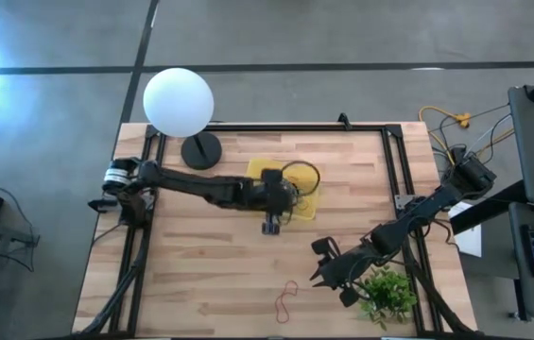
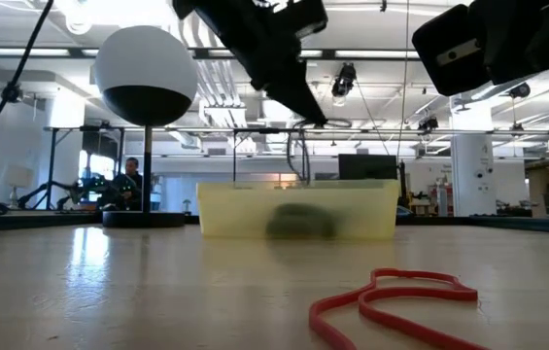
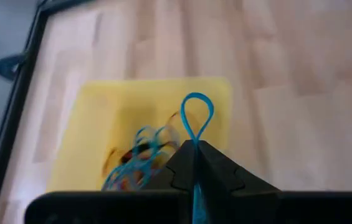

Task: Pick and place rubber bands into bin
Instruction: Put the blue rubber band into the yellow bin, then put the red rubber band into the yellow bin

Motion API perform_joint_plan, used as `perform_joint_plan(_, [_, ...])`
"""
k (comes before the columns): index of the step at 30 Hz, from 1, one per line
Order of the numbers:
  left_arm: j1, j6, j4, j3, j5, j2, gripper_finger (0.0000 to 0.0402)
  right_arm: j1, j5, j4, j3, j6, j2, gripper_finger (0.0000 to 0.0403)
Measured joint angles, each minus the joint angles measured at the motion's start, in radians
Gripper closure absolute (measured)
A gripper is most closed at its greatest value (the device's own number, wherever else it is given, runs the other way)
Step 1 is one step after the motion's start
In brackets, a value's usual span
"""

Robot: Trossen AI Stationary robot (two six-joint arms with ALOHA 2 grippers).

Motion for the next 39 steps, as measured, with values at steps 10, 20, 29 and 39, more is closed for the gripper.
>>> perform_joint_plan(10, [0.149,-0.017,-0.022,0.0,0.05,0.0,0.0401,0.0,0.0,-0.001,0.0,0.003,0.0,0.0335])
perform_joint_plan(20, [0.165,-0.019,-0.037,0.0,0.06,-0.001,0.0299,0.0,0.0,-0.001,0.0,0.012,0.0,0.0335])
perform_joint_plan(29, [0.057,-0.173,-0.261,-0.004,0.204,-0.033,0.0231,-0.002,0.0,0.086,0.0,0.02,0.069,0.0335])
perform_joint_plan(39, [-0.272,-0.408,-0.269,-0.111,0.019,-0.092,0.0231,-0.046,-0.087,0.142,0.136,-0.21,0.269,0.0334])
